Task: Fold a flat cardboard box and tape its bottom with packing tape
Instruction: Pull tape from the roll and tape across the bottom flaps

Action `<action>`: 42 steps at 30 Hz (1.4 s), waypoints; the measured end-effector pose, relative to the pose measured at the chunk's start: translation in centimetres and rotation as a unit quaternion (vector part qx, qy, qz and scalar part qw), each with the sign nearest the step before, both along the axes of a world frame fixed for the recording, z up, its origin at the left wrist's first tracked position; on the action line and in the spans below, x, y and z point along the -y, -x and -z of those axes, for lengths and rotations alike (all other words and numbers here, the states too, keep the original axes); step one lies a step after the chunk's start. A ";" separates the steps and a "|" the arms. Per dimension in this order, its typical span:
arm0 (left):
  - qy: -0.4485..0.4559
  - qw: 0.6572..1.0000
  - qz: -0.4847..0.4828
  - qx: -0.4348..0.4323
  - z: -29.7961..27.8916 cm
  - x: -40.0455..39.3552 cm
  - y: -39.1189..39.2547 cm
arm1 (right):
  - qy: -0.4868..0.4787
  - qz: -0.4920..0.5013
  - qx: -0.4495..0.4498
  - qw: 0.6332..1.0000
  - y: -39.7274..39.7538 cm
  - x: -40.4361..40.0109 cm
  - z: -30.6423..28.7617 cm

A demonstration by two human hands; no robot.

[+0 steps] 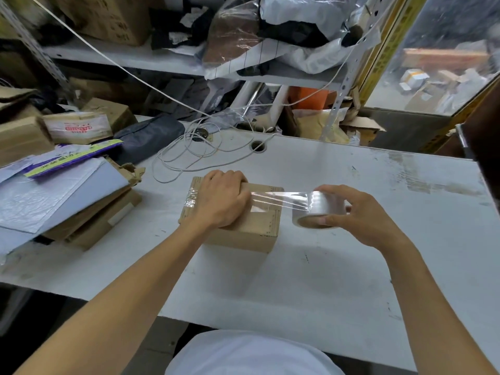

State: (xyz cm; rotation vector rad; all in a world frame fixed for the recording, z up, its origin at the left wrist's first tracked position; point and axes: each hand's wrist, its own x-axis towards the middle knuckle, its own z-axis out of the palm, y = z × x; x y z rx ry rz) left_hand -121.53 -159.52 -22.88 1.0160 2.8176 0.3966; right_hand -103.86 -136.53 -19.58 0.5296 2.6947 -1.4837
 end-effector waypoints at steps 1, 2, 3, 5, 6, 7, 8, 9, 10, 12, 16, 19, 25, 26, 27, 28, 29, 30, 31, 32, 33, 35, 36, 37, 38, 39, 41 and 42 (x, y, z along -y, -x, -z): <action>0.017 1.000 -0.023 0.000 0.0 -0.2 -0.1 | 0.005 0.003 -0.003 1.000 -0.1 0.2 0.2; 0.038 0.998 -0.041 -0.002 0.0 -0.6 -0.2 | 0.007 0.006 -0.007 1.000 -0.2 0.3 0.3; 0.062 0.997 -0.053 -0.007 -0.1 -0.8 -0.2 | 0.010 0.009 -0.010 1.000 -0.3 0.4 0.5; 0.096 0.993 -0.058 -0.025 -0.3 -1.0 -0.5 | 0.019 0.013 -0.008 1.000 -0.6 0.5 0.9; 0.103 0.993 -0.057 -0.033 -0.3 -1.0 -0.6 | 0.026 0.016 -0.006 1.000 -0.8 0.6 1.2; 0.102 0.992 -0.059 -0.038 -0.3 -1.0 -0.7 | 0.033 0.020 -0.005 0.999 -0.9 0.6 1.6; 0.099 0.992 -0.063 -0.040 -0.4 -1.0 -0.7 | 0.039 0.027 -0.003 0.999 -1.1 0.7 2.0; 0.098 0.992 -0.069 -0.041 -0.4 -1.0 -0.6 | 0.047 0.035 -0.003 0.998 -1.2 0.8 2.4; 0.100 0.991 -0.075 -0.043 -0.3 -1.0 -0.7 | 0.054 0.043 -0.003 0.998 -1.3 0.9 2.8; 0.108 0.990 -0.080 -0.052 -0.3 -1.1 -0.7 | 0.071 0.056 -0.004 0.996 -1.4 1.1 3.7; 0.120 0.989 -0.079 -0.046 -0.4 -1.2 -0.8 | 0.097 0.060 -0.005 0.993 -1.1 1.8 5.6; 0.118 0.989 -0.079 -0.039 -0.5 -1.1 -0.7 | 0.110 0.062 -0.010 0.992 -0.7 2.6 7.0; 0.115 0.990 -0.074 -0.044 -0.4 -1.1 -0.6 | 0.097 0.065 -0.019 0.993 -0.4 2.9 7.6; 0.113 0.990 -0.074 -0.044 -0.4 -1.1 -0.6 | 0.092 0.063 -0.018 0.994 -0.3 3.0 7.5; 0.113 0.990 -0.074 -0.044 -0.4 -1.0 -0.5 | 0.087 0.062 -0.017 0.994 -0.3 3.2 7.5; 0.113 0.990 -0.075 -0.045 -0.5 -1.0 -0.5 | 0.082 0.062 -0.015 0.995 -0.2 3.3 7.4; 0.114 0.990 -0.075 -0.046 -0.5 -1.0 -0.4 | 0.077 0.061 -0.014 0.995 -0.2 3.5 7.4; 0.116 0.989 -0.076 -0.046 -0.5 -0.8 -0.4 | 0.072 0.060 -0.013 0.996 -0.1 3.6 7.4; 0.117 0.989 -0.076 -0.045 -0.5 -0.7 -0.5 | 0.065 0.059 -0.010 0.996 -0.1 3.7 7.5; 0.115 0.990 -0.076 -0.043 -0.5 -0.6 -0.5 | 0.058 0.056 -0.006 0.997 0.0 3.8 7.4; 0.110 0.990 -0.071 -0.044 -0.6 -0.5 -0.5 | 0.051 0.052 -0.002 0.997 0.2 3.8 7.4; 0.087 0.995 -0.034 -0.042 -0.7 -0.3 -0.6 | 0.039 0.045 0.003 0.998 0.5 3.9 7.2; 0.070 0.997 0.003 -0.036 -0.8 -0.4 -0.6 | 0.038 0.041 0.006 0.998 0.6 4.0 7.2; 0.056 0.997 0.045 -0.026 -0.8 -0.6 -0.8 | 0.041 0.034 0.011 0.999 0.5 4.1 7.1; 0.050 0.996 0.079 -0.015 -0.7 -0.8 -1.1 | 0.049 0.024 0.017 0.998 0.3 4.1 7.1; 0.052 0.994 0.097 -0.012 -0.6 -0.9 -1.4 | 0.067 0.017 0.020 0.997 0.0 3.9 7.1; 0.063 0.993 0.100 -0.025 -0.3 -0.8 -1.9 | 0.127 0.052 0.000 0.991 -0.8 2.9 7.2; 0.063 0.993 0.097 -0.031 -0.1 -0.6 -2.0 | 0.141 0.105 -0.020 0.984 -1.1 2.2 7.4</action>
